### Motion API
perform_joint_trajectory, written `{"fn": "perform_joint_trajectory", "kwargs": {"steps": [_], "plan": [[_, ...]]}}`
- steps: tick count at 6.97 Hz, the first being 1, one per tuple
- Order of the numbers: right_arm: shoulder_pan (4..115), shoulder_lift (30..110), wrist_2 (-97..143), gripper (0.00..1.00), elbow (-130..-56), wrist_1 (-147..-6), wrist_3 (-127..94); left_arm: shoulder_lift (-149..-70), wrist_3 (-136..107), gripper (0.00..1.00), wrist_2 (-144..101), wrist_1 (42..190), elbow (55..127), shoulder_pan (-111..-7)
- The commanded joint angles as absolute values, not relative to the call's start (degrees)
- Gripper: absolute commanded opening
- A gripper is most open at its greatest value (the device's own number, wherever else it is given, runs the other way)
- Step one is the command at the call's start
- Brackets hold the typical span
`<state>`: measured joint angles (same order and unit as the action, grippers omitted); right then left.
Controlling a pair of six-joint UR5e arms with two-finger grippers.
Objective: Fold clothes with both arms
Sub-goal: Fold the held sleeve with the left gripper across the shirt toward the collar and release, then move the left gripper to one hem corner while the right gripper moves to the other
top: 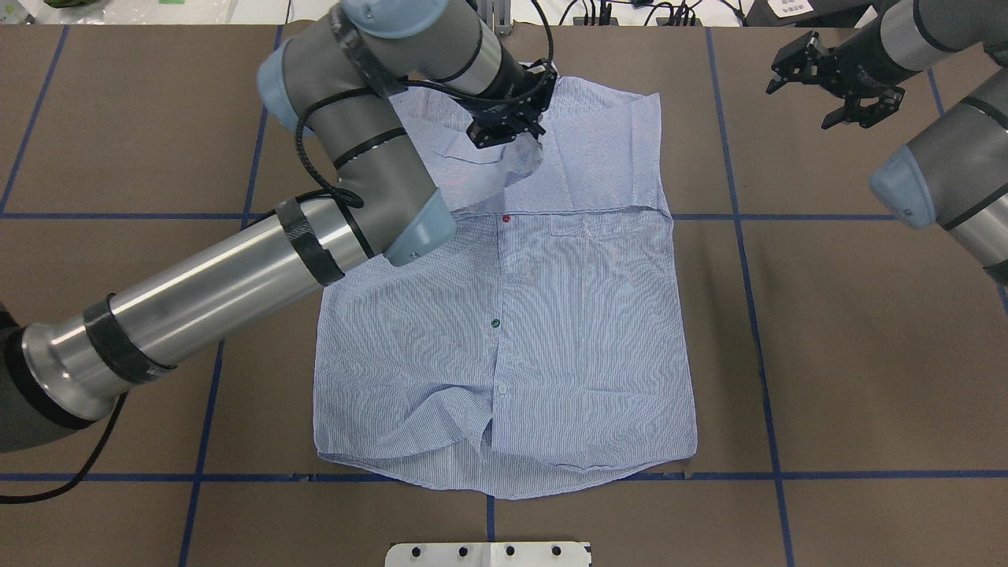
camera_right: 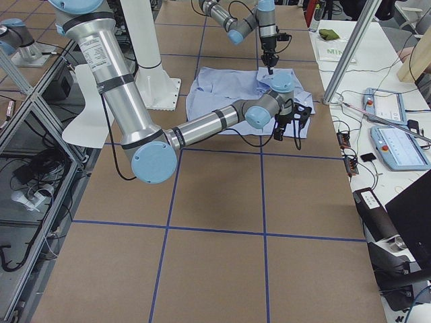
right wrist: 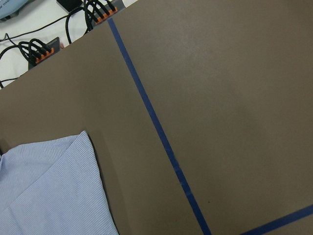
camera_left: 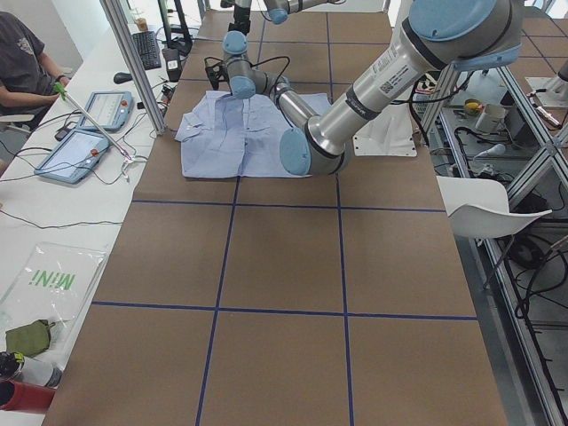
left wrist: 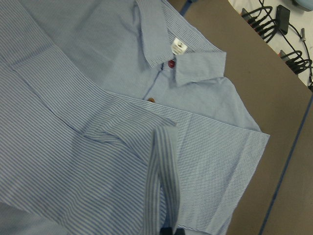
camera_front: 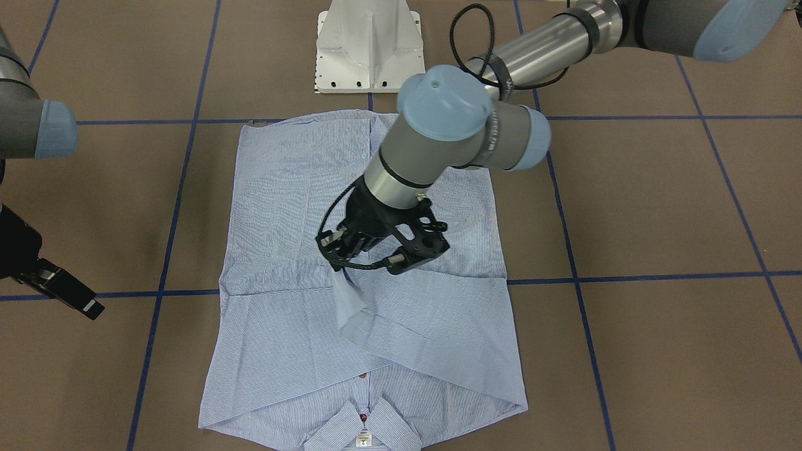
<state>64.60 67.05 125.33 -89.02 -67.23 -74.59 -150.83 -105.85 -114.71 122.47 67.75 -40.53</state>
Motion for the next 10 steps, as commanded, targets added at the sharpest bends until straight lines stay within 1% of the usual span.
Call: {"fn": "perform_joint_trajectory", "kwargs": {"steps": [1, 2, 3, 4, 5, 6, 7, 8, 10], "plan": [[64.7, 67.9, 124.9, 1.0, -89.2, -67.1, -74.5, -154.0, -107.3, 0.0, -111.2, 123.0, 64.4, -36.7], [64.6, 68.3, 124.8, 1.0, -89.2, -67.0, -74.5, -154.6, -107.1, 0.26, -110.0, 123.2, 63.0, -36.0], [64.5, 68.4, 124.8, 1.0, -89.1, -67.0, -74.5, -154.7, -106.4, 0.99, -110.0, 123.2, 63.0, -35.9], [64.3, 68.6, 124.8, 1.0, -89.7, -66.7, -74.8, -154.6, -106.3, 1.0, -110.0, 124.7, 63.7, -36.2], [61.1, 69.1, 124.8, 1.0, -91.7, -66.7, -76.5, -153.6, -106.2, 0.99, -110.6, 125.4, 66.6, -36.8], [56.2, 71.4, 122.8, 1.0, -96.5, -66.6, -82.0, -147.3, -106.0, 1.0, -112.7, 125.0, 74.8, -38.0], [48.7, 74.7, 116.6, 1.0, -102.8, -66.6, -88.2, -137.0, -102.8, 1.0, -115.6, 124.2, 86.3, -40.0], [40.2, 78.0, 109.7, 1.0, -108.5, -66.7, -94.7, -128.1, -95.6, 1.0, -115.9, 123.0, 95.3, -40.8], [24.8, 87.3, 99.6, 0.99, -118.6, -67.2, -105.9, -117.3, -83.3, 1.0, -118.6, 123.0, 102.3, -44.3]]}}
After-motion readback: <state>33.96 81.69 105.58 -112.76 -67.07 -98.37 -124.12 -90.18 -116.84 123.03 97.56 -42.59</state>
